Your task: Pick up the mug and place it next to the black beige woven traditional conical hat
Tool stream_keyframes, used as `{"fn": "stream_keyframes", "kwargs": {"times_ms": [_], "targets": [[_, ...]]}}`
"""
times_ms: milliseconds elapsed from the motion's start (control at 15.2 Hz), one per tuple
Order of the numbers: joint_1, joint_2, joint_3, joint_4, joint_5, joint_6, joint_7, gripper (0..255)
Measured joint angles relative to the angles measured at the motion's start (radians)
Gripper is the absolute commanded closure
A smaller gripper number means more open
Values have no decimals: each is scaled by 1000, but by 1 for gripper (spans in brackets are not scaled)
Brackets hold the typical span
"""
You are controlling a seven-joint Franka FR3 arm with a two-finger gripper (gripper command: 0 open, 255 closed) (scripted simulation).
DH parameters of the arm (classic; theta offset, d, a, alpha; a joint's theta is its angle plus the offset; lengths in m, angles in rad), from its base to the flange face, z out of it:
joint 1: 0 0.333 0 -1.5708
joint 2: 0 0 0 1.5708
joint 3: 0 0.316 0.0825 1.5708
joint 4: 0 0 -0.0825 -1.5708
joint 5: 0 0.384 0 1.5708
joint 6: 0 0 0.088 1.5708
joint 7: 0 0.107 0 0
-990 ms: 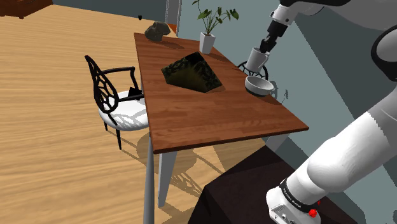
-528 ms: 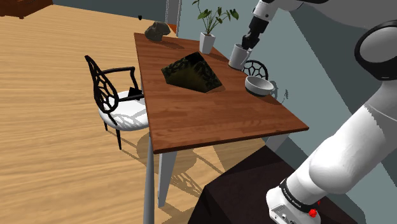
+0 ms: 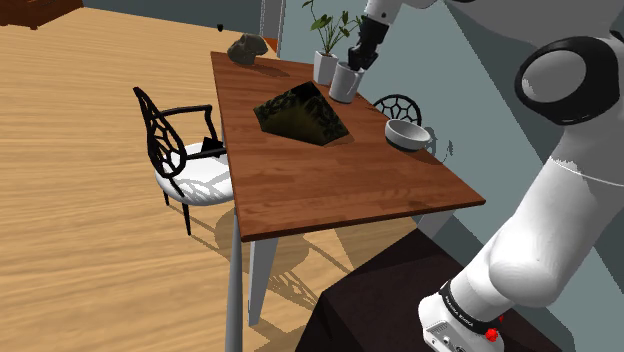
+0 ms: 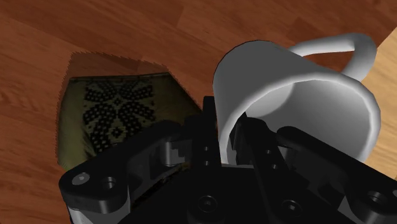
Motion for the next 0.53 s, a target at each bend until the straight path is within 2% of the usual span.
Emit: {"fn": "stream_keyframes", "kwargs": {"times_ms": [264, 396, 528], "targets": [[29, 103, 26, 133, 16, -25, 64, 255], [44, 178, 40, 243, 26, -59, 104, 255], [50, 189, 44, 246, 26, -51, 114, 255]]}}
